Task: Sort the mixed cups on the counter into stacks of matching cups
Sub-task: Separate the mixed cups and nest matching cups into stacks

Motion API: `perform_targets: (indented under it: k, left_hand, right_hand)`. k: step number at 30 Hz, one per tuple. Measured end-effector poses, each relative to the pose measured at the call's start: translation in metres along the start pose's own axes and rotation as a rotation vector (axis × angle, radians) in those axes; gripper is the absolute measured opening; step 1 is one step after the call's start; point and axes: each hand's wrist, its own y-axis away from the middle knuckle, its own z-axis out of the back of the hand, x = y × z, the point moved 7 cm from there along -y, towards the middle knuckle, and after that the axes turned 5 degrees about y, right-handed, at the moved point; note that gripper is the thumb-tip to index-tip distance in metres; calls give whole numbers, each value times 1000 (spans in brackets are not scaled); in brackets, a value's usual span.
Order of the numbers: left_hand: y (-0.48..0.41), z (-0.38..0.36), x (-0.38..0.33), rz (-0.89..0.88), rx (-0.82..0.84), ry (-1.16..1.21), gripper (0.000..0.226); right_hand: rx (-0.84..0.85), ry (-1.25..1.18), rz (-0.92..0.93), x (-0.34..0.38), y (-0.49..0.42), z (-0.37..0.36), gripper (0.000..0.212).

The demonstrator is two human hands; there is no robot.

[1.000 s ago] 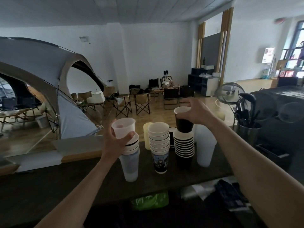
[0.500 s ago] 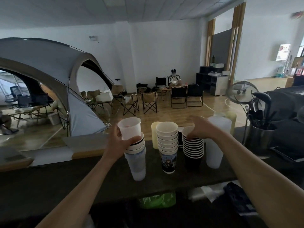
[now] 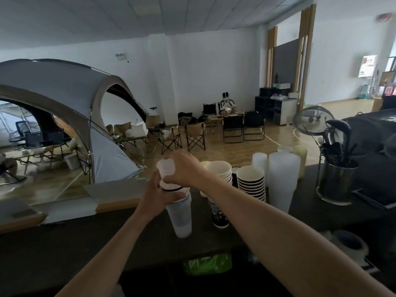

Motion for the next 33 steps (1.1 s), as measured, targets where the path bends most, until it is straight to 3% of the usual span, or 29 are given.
perform_targets:
  k: [4,7,11,16,21,25,28,31,33]
  left_hand:
    - [0,-3,1,-59,-39,22,95]
    - [-7,-2,13,-65,-42,5,108]
    - [-8,-6,27,-12,-4,46,130]
    - [-6,-14,27,-4,-4,57,144]
    - [-2,-16,21,-20,4,82,129]
    - [2,-17,16,-29,10,93,80]
    - [0,-15,25,3,6,98,80]
    - [-3,-15,26,14,-5,72,70]
    - [-4,-14,26,15,-27,71,64]
  right_hand:
    - [-162,-167,-78,-17,4,22,69]
    - [-419,-280,-102,-41,20,86,66]
    - [-613,-57,-157,-100,57,168,66]
    - [-640,158,-405,-189,103,203,63]
    - [-529,196,-505,-228,121,189,61]
    - [-339,239,-527,-241,120,159,62]
    - [-177,287,-559,-249,120,131,64]
    - [-279,412,-622,-244,114,129,81]
    - [-419,417,-528,-214,99,134,81]
